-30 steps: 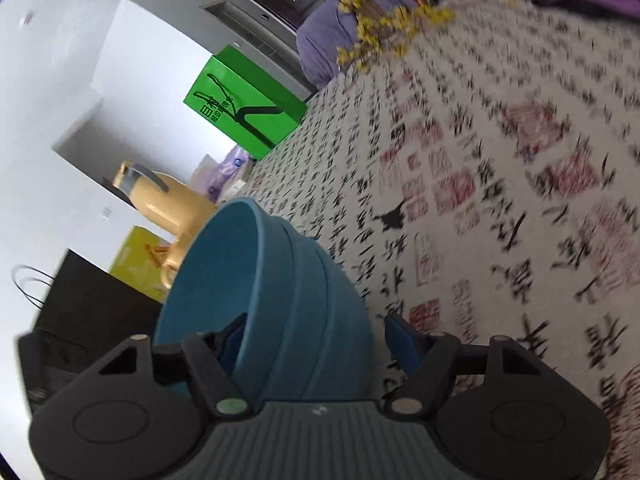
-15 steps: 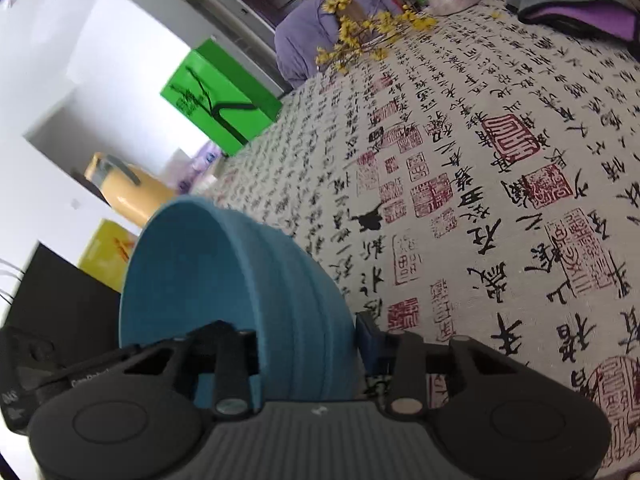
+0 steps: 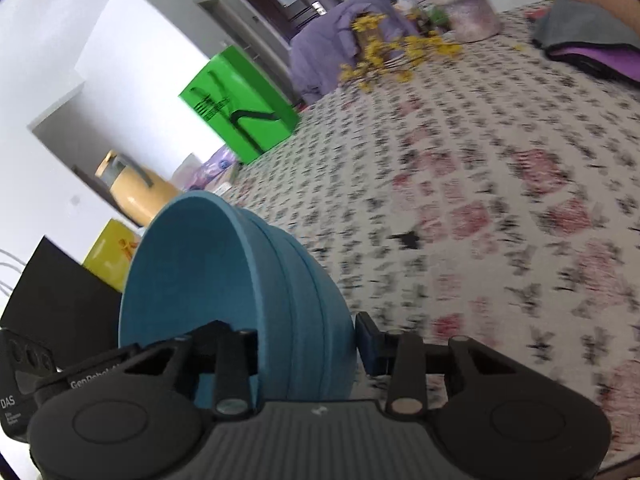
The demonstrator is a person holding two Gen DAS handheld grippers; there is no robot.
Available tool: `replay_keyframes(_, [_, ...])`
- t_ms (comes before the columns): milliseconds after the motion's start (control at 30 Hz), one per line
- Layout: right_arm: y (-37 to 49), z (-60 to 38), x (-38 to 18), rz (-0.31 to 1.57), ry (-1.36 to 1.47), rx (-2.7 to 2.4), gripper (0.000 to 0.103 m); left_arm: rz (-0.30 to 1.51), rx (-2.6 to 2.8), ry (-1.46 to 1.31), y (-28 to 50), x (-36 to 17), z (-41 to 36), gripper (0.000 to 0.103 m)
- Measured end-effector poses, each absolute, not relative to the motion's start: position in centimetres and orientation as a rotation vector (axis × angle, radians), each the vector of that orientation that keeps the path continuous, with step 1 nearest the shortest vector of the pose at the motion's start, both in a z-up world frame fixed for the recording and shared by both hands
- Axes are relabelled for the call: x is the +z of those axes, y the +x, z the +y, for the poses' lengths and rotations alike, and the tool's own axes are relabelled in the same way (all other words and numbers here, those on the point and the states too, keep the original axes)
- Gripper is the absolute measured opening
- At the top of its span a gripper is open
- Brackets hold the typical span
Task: Organize plates and bowls
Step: 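Lift the bowl stack with both grippers and carry it over the cream plates, then lower the bowl stack onto the cream plate stack and open both grippers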
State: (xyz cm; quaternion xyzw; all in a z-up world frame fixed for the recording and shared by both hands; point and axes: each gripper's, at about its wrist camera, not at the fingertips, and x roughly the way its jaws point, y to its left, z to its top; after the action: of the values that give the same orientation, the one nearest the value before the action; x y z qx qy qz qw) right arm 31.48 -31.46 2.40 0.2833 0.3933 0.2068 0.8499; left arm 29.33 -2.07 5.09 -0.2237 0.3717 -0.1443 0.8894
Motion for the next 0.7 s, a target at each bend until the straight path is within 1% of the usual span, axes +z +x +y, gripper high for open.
replay_keyframes(167, [33.4,-25.0,4.0,0.845,0.537,0.54,0.036,0.737,-0.197,-0.508,28.4,6.1,3.9,0.035])
replay_keyframes(433, [36.2,-14.5,4.1,0.955,0.486,0.662,0.036,0.755,-0.041,-0.575,27.7,6.0,12.5,0.035])
replay_keyframes(600, [37.2,-11.6,3.6,1.033,0.48,0.653,0.037,0.806,-0.028,-0.633,28.1,4.6,15.7,0.035])
replay_keyframes(700, [37.3,-11.0,3.6,1.033,0.472,0.643,0.037,0.814,-0.043,-0.653,28.3,4.1,16.7,0.035])
